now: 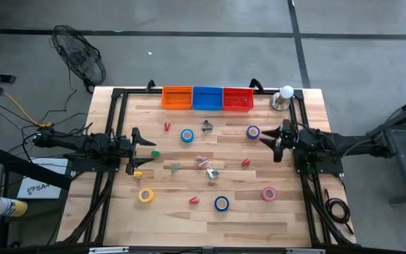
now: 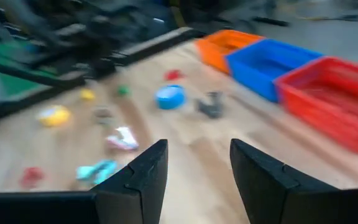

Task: Pick and place Stapler, Stapler remover, tape
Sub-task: Put the dark blue tape into the red bin

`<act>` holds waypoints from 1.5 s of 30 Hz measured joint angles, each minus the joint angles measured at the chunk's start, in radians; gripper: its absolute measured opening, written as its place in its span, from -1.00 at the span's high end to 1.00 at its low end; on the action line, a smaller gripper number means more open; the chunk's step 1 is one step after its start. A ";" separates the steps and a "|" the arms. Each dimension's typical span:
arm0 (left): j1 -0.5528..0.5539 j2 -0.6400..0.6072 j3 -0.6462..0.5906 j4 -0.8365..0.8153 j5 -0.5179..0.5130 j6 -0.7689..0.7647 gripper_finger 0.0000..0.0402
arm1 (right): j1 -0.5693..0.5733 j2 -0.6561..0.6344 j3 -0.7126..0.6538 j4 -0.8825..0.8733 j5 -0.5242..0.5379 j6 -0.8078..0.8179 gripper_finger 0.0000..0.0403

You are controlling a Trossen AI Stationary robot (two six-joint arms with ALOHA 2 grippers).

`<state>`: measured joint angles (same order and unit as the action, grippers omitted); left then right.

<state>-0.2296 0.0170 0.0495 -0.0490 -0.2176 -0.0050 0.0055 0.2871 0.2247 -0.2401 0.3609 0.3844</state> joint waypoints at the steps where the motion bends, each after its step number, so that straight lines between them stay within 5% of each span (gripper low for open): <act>1: 0.000 0.000 0.000 0.000 0.000 0.000 -0.40 | 0.000 0.025 0.029 -0.037 0.030 0.000 0.18; 17: 0.000 0.000 0.000 0.000 0.000 0.000 -0.40 | -0.038 0.533 0.410 -0.403 0.067 -0.200 0.18; 27: 0.000 0.000 0.000 0.000 0.000 0.000 -0.40 | -0.286 0.807 0.425 -0.404 -0.257 -0.360 0.18; 45: 0.000 0.000 0.000 0.000 0.000 0.000 -0.40 | -0.440 0.909 0.437 -0.407 -0.364 -0.576 0.18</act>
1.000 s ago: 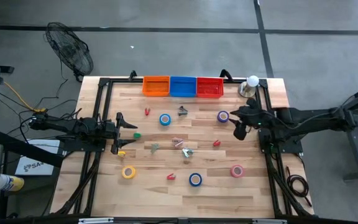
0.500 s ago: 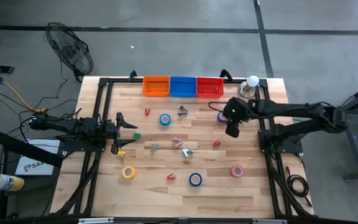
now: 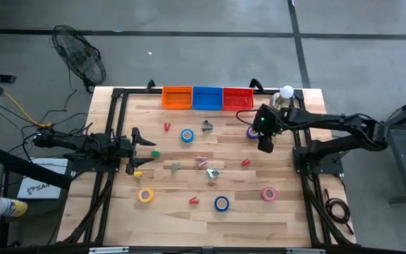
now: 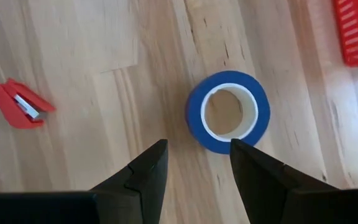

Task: Pick and place Stapler, Stapler remover, tape
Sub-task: Put the dark blue tape into the red bin

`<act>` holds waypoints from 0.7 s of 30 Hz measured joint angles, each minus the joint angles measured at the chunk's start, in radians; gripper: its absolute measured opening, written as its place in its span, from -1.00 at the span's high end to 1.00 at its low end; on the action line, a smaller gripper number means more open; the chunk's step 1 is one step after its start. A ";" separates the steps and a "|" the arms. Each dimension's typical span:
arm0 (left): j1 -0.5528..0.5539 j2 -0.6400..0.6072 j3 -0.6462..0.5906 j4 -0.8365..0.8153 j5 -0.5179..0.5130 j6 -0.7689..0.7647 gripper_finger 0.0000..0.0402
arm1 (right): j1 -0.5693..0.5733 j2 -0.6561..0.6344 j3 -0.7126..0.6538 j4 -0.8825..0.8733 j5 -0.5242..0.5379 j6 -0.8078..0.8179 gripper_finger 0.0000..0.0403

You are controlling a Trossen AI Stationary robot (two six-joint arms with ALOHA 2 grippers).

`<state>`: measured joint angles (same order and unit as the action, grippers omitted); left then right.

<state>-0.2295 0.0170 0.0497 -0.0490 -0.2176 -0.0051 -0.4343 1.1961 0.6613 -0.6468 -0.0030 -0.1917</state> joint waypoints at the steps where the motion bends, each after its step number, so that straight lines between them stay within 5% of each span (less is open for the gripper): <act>1: 0.000 0.000 0.000 0.000 0.000 0.000 -0.40 | 0.000 0.000 0.000 0.000 0.011 -0.002 0.18; 10: 0.000 0.000 0.000 0.000 0.000 0.000 -0.40 | 0.000 0.065 0.000 0.016 0.021 -0.027 0.16; 21: 0.000 0.000 0.000 0.000 0.000 0.000 -0.40 | 0.001 0.223 0.074 0.020 0.022 -0.042 -0.12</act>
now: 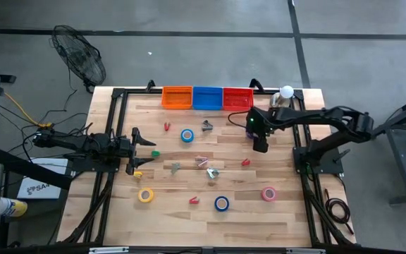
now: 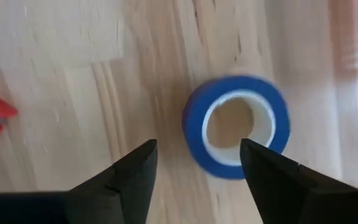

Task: Pick and place Stapler, Stapler remover, tape
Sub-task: Put the dark blue tape into the red bin

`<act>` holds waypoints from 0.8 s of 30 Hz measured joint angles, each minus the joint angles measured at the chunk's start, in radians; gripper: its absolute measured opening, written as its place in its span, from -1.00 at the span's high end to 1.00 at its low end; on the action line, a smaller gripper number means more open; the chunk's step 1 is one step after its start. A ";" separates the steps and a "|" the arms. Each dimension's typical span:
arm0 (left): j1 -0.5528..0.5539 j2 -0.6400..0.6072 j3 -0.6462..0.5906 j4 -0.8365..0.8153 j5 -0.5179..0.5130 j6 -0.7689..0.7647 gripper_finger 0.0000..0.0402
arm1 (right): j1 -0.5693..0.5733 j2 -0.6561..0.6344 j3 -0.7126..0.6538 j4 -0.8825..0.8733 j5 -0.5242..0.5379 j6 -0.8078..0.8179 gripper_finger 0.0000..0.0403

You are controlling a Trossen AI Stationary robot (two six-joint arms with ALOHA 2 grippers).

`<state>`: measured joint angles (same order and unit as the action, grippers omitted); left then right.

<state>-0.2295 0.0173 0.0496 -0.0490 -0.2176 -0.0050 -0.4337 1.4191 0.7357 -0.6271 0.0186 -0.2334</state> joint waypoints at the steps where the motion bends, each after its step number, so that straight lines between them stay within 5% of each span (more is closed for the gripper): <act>1: 0.000 0.000 0.000 0.000 0.000 0.000 -0.40 | 0.003 0.005 0.015 -0.008 0.001 -0.006 -0.13; 24: 0.000 0.000 0.000 0.000 0.000 0.000 -0.40 | 0.042 0.013 -0.005 0.037 0.026 -0.028 -0.13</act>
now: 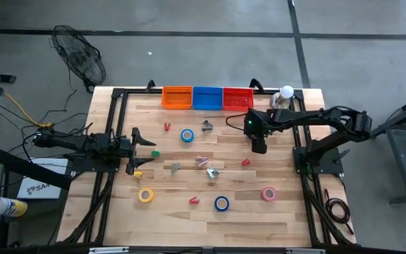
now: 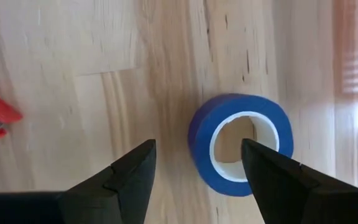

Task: Pick and place Stapler, Stapler remover, tape
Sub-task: Put the dark blue tape into the red bin

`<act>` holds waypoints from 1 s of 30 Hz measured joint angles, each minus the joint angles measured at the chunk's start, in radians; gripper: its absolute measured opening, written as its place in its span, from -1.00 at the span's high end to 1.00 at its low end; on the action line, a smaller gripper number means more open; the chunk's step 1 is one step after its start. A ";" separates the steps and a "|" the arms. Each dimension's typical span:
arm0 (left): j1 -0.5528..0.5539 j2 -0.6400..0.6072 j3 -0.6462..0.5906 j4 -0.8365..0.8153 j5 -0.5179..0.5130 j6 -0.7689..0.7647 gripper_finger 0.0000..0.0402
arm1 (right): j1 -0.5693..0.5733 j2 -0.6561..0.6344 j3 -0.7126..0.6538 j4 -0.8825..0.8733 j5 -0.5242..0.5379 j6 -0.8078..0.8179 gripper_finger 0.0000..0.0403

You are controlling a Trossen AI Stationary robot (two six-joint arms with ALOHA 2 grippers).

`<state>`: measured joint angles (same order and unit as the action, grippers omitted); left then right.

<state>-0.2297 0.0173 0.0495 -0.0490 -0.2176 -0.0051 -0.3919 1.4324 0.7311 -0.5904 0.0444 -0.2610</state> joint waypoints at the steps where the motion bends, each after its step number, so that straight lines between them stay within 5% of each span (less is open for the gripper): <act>1: 0.000 0.000 0.000 0.000 0.000 0.000 -0.40 | 0.000 0.004 0.000 0.000 0.000 0.000 -0.13; 18: 0.000 0.000 0.000 0.000 0.000 0.000 -0.40 | 0.000 0.125 0.003 0.057 -0.024 -0.004 -0.02; 30: 0.000 0.000 0.000 0.000 0.000 0.000 -0.40 | -0.001 0.092 -0.001 0.058 -0.007 -0.002 0.47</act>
<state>-0.2295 0.0172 0.0494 -0.0490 -0.2176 -0.0050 -0.3927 1.5246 0.7299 -0.5328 0.0376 -0.2626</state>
